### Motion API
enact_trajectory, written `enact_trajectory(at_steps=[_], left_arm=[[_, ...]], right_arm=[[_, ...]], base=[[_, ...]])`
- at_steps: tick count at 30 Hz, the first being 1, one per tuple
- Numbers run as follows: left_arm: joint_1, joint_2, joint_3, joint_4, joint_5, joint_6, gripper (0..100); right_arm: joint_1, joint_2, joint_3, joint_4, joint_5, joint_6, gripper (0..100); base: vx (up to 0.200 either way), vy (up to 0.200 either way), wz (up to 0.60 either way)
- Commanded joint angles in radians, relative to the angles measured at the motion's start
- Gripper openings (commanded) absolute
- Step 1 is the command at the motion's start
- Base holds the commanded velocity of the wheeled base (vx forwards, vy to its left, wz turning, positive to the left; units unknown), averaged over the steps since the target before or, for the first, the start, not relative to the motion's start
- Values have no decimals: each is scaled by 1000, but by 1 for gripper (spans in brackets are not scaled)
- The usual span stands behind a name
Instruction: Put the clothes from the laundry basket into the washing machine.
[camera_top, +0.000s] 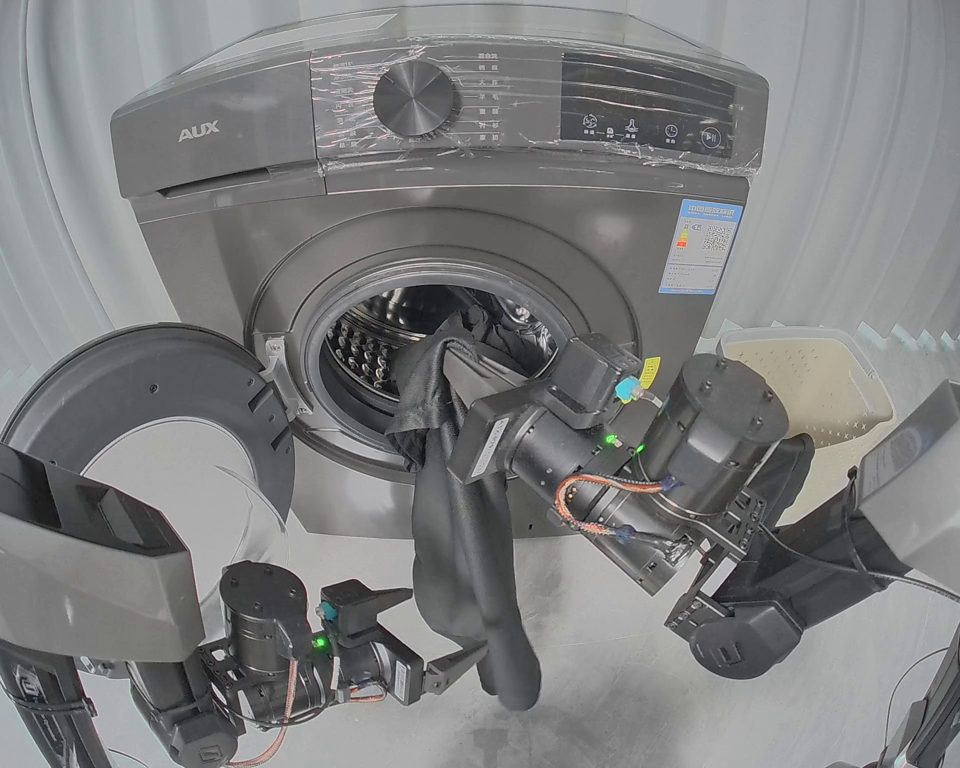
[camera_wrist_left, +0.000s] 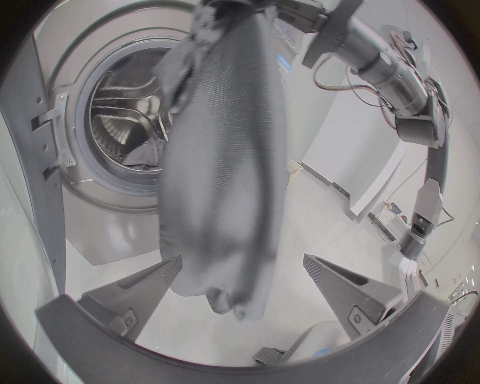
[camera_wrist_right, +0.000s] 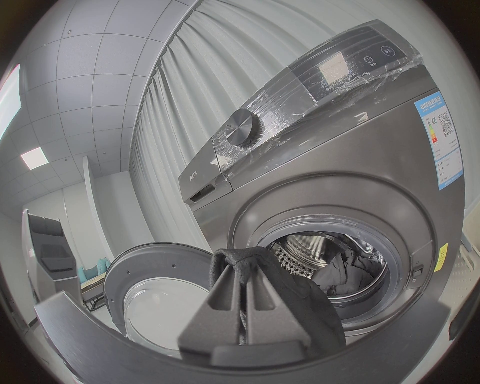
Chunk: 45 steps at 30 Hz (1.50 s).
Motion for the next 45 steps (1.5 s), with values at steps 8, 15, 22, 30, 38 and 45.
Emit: enact_trajectory(at_steps=[8,15,22,30,38,45], left_arm=[[86,-68,-6,-1,4,0,100],[227,-175,-9,2,-26,-6,100],[275,-56,-91,0,-29,1,100],[272,92,-248,2,-16,1,100],[261,240,-417,2,4,0,100],[229,314,-481,2,4,0,100]], right_arm=[[-11,8,-8,5,4,0,0],[-18,-13,38,-7,18,-1,0],[24,-32,55,-7,16,-1,0],[70,-53,57,-3,18,-1,0],[103,-71,83,-7,18,-1,0],[112,-68,80,-9,18,5,0]], base=[[0,0,0],[0,0,0],[0,0,0],[0,0,0],[0,0,0],[0,0,0]])
